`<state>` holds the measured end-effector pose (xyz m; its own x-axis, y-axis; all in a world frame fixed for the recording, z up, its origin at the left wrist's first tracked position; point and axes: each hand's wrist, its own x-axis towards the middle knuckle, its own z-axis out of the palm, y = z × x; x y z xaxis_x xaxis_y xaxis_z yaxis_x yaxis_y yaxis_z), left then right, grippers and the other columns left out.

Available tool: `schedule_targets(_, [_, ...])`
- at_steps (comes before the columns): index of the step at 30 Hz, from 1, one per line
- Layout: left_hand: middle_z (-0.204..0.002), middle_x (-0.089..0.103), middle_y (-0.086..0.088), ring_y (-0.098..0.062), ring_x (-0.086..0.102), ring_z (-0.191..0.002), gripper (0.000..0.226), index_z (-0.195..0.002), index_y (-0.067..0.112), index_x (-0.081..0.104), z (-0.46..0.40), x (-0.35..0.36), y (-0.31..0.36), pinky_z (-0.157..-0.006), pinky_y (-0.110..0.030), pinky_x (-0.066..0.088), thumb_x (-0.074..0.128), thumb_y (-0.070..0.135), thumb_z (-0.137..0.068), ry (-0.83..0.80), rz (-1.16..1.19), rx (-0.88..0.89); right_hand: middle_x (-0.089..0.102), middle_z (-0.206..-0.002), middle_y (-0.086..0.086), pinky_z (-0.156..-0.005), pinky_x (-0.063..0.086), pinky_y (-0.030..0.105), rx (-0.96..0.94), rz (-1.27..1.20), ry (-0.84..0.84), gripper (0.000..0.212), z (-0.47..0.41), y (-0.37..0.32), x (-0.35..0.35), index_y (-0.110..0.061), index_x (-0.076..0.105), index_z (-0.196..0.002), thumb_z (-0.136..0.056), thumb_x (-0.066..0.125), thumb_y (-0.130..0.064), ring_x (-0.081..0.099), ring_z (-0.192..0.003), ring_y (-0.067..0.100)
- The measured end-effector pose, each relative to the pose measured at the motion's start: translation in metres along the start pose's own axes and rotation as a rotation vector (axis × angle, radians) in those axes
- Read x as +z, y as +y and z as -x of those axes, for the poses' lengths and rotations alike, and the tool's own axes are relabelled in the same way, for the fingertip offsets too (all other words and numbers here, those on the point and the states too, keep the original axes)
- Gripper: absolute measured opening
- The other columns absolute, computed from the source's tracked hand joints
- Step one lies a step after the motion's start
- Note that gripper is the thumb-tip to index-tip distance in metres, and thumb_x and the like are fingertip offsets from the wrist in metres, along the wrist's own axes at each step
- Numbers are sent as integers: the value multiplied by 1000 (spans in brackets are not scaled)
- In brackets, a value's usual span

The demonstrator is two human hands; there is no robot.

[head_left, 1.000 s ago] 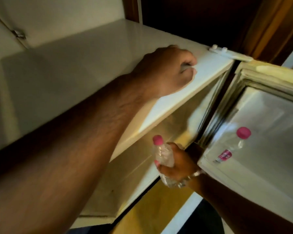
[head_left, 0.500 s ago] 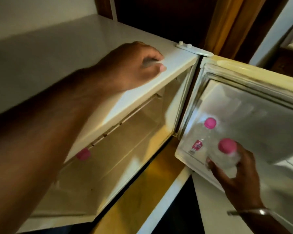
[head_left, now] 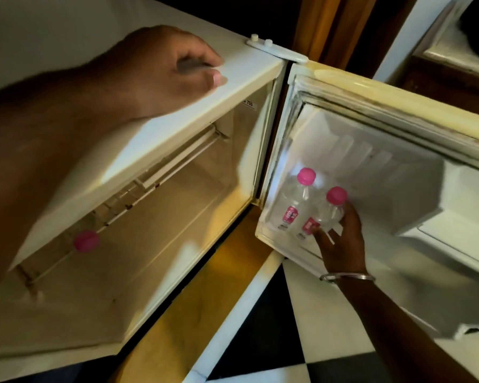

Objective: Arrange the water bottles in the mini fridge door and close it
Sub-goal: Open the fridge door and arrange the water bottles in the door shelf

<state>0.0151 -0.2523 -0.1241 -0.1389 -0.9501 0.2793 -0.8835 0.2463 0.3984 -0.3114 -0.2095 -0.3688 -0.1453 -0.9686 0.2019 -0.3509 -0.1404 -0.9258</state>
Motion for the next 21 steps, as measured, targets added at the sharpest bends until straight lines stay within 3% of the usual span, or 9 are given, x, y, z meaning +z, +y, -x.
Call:
schedule_targets(3, [-136,64,4,-13,57,-124,49,-133,27,65,0,1,-1,-104,-27,40,59,54,-93,17,-1,7,34,-131,-7,-89,45,17,40,74,2,82,5,7,1,-32,33,-144,-76,78,-25,48,-117,9])
schedule_targets(5, [-136,65,5,-13,57,-125,46,-134,27,65,0,0,-1,-105,-26,40,59,51,-95,17,2,7,34,-138,2,-98,45,30,25,127,-3,83,6,7,4,-24,27,-148,-80,75,-21,44,-126,21])
schedule_targets(7, [-136,65,5,-10,56,-123,46,-134,26,65,-1,0,-1,-104,-24,39,59,50,-96,13,3,4,23,-153,15,-113,32,45,25,274,15,89,12,5,9,-11,13,-152,-84,71,-14,28,-140,32])
schedule_targets(9, [-137,65,4,-8,55,-122,46,-135,25,64,0,0,1,-103,-23,38,59,50,-97,11,-3,-10,-2,-161,14,-121,8,41,30,426,79,98,32,2,14,-4,-2,-152,-86,69,-18,3,-148,29])
schedule_targets(11, [-138,64,3,-10,56,-124,46,-135,23,65,2,-1,5,-105,-23,40,58,48,-97,8,-12,-18,-8,-160,21,-120,5,47,-116,507,71,99,63,-6,24,0,-4,-150,-86,66,-28,-6,-148,32])
schedule_targets(13, [-137,65,1,-14,58,-127,48,-134,20,65,4,-4,7,-108,-28,43,57,48,-97,4,-32,-16,2,-157,28,-117,10,56,-392,498,-112,94,93,-20,47,1,2,-150,-85,59,-36,0,-147,40])
schedule_targets(16, [-134,68,2,-14,61,-124,48,-130,20,68,0,-3,9,-103,-29,45,53,49,-95,-10,-78,12,12,-157,24,-112,22,58,-738,429,-480,88,104,-58,101,-17,6,-154,-85,56,-39,12,-145,41])
schedule_targets(18, [-130,70,4,-12,62,-121,47,-126,22,70,-2,-2,8,-99,-28,46,53,51,-94,-1,-100,14,21,-157,22,-108,34,54,-891,390,-666,83,99,-94,144,-27,17,-153,-84,62,-37,26,-141,40])
schedule_targets(21, [-125,71,6,-11,64,-116,47,-124,24,71,-3,-1,6,-98,-29,48,52,54,-92,22,-88,6,41,-146,21,-90,47,45,-1020,454,-775,82,94,-138,199,-35,21,-150,-82,68,-37,51,-121,39])
